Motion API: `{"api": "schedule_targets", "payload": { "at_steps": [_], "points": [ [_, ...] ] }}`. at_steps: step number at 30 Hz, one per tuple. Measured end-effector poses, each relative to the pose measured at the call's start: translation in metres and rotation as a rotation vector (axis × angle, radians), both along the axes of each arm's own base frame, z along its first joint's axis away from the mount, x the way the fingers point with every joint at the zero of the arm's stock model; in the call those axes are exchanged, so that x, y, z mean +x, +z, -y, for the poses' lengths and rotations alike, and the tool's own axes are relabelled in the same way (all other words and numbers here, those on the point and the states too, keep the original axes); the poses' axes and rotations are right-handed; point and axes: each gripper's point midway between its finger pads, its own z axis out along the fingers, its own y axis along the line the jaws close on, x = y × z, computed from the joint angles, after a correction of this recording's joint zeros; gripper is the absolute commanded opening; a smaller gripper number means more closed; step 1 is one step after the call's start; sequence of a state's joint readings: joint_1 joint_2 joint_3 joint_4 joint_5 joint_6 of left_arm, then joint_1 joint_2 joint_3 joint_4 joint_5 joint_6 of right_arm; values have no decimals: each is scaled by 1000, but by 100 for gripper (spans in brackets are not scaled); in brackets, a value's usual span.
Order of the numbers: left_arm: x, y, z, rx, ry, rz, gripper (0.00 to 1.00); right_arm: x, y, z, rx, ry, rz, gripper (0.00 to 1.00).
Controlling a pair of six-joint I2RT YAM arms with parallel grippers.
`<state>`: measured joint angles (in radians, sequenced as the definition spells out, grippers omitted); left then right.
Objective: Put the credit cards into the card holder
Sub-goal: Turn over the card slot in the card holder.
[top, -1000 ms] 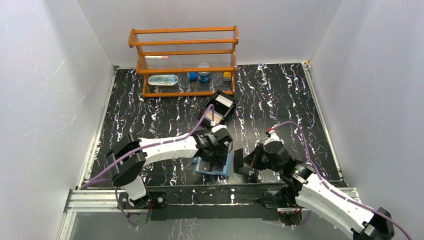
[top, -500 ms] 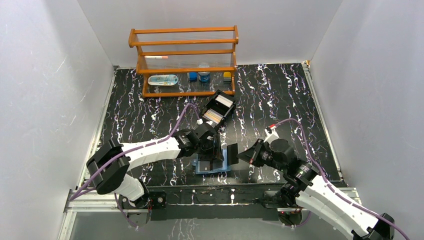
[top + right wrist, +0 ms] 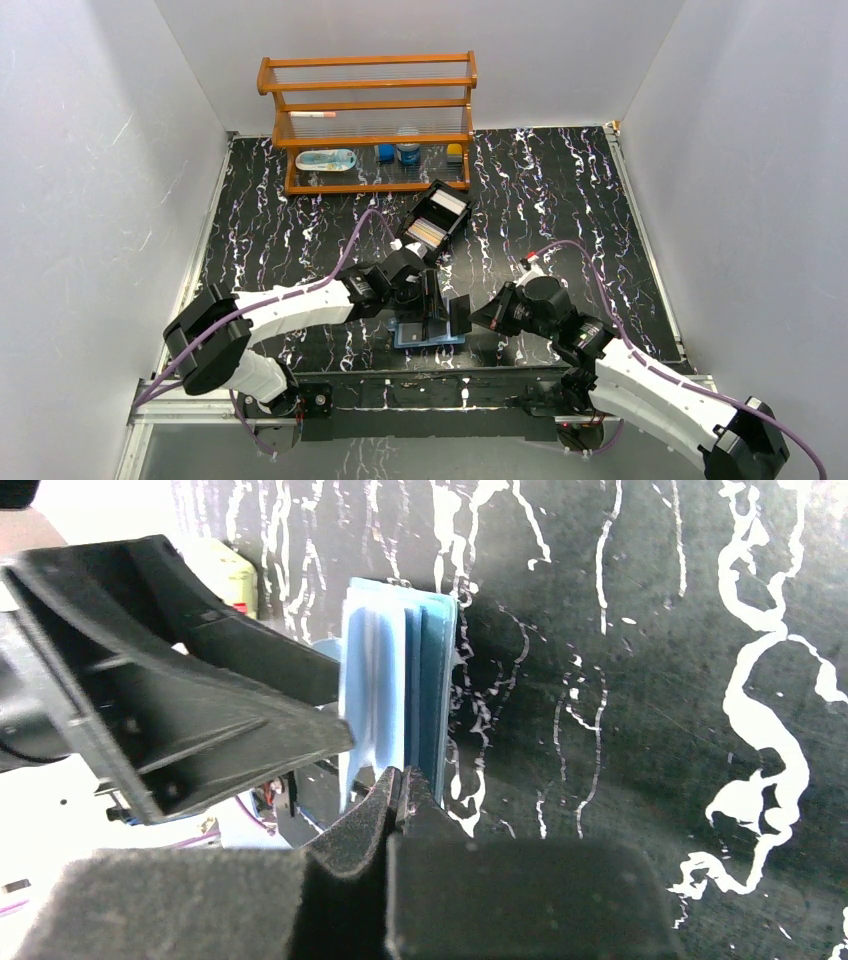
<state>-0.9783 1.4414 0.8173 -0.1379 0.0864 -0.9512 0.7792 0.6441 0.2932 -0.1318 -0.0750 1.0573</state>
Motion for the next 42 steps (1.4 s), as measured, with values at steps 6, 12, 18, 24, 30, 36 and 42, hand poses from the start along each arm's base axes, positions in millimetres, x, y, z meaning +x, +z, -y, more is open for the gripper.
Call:
{"api": "schedule_targets", "payload": {
  "at_steps": [6, 12, 18, 24, 30, 36, 42],
  "points": [
    [-5, -3, -8, -77, 22, -14, 26, -2, -19, 1, -10, -6, -33, 0],
    [-3, 6, -1, -166, 16, -5, 35, -5, -42, 2, -28, -3, -69, 0],
    [-6, 0, -6, -193, 18, -17, 37, -11, -42, -12, 23, 58, -90, 0],
    [-5, -1, -7, -188, 17, -12, 50, -10, -32, -18, 65, 82, -66, 0],
    [-6, -8, -13, -151, 6, -8, 59, -11, -32, -27, 87, 111, -71, 0],
    [-3, -7, -20, -63, 1, -1, 66, -11, -35, -27, 79, 109, -78, 0],
    [10, 9, -22, -9, 9, 43, 66, -10, -39, -27, 70, 104, -90, 0]
  ]
}}
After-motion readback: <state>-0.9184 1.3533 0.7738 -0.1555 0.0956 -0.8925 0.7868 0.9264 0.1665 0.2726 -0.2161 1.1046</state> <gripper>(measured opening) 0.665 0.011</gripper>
